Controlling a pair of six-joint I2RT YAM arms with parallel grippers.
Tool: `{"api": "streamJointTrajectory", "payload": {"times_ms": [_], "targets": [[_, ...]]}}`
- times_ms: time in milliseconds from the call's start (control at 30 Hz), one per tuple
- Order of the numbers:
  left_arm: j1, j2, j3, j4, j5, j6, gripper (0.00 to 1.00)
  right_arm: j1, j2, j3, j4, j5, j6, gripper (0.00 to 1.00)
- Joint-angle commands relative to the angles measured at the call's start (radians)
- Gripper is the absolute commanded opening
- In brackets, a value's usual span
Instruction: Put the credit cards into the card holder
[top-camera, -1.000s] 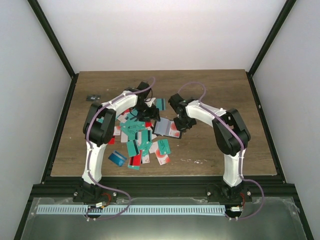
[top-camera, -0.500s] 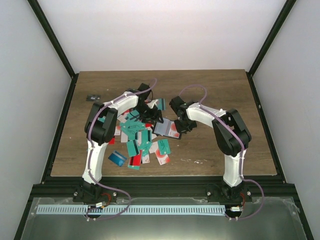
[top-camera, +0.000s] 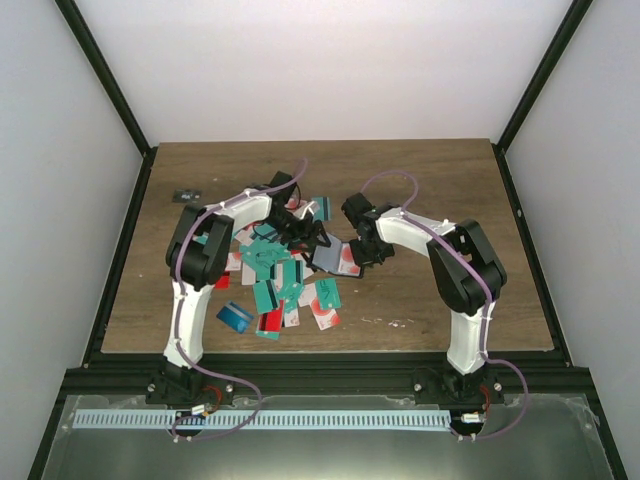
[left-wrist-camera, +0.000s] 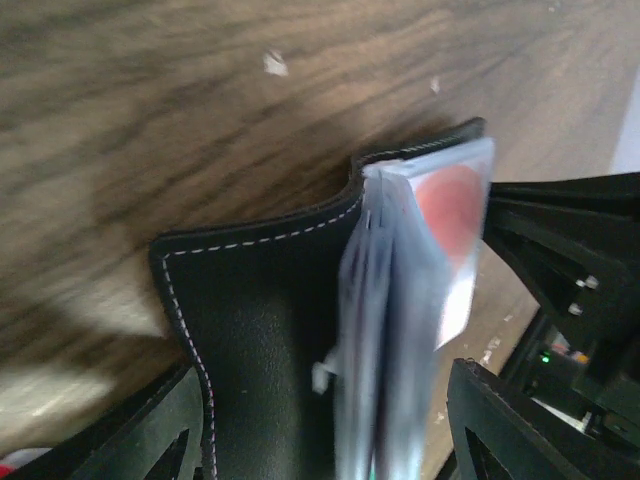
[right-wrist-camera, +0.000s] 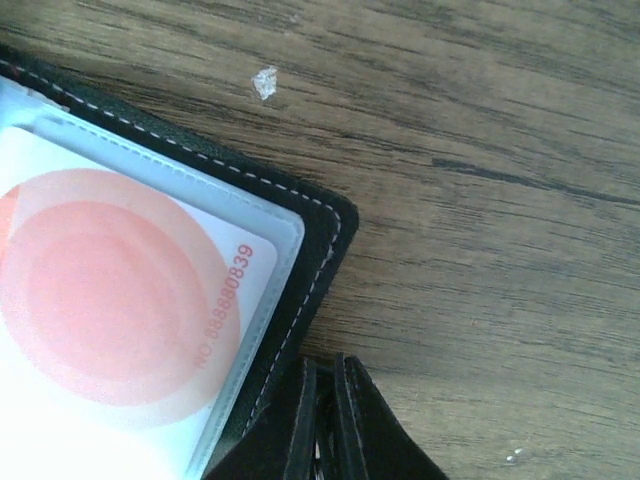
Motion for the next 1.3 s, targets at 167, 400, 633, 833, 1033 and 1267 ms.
{"api": "streamJointTrajectory", "payload": {"times_ms": [167, 400, 633, 833, 1033, 1267], "targets": [[-0.023, -0.095, -0.025, 0.066, 0.158, -0.03, 0.68, 0.009, 0.021, -0.027, 0.081, -0.093, 0.03, 0.01], [-0.029, -0.108, -0.025, 0.06, 0.166, -0.036, 0.67, 0.004, 0.026, -0.028, 0.096, -0.113, 0.048, 0.01], [-0.054, -0.1, -0.026, 0.064, 0.174, -0.043, 0.65, -0.031, 0.004, -0.05, 0.131, -0.182, 0.076, 0.01], [-0.083, -0.076, -0.024, 0.096, 0.206, -0.066, 0.59, -0.068, -0.025, -0.094, 0.189, -0.266, 0.103, 0.01], [-0.123, -0.029, -0.028, 0.147, 0.189, -0.094, 0.52, -0.084, -0.051, -0.131, 0.219, -0.282, 0.128, 0.01], [-0.142, -0.009, -0.062, 0.224, 0.124, -0.16, 0.43, -0.119, -0.094, -0.182, 0.246, -0.311, 0.148, 0.01]]}}
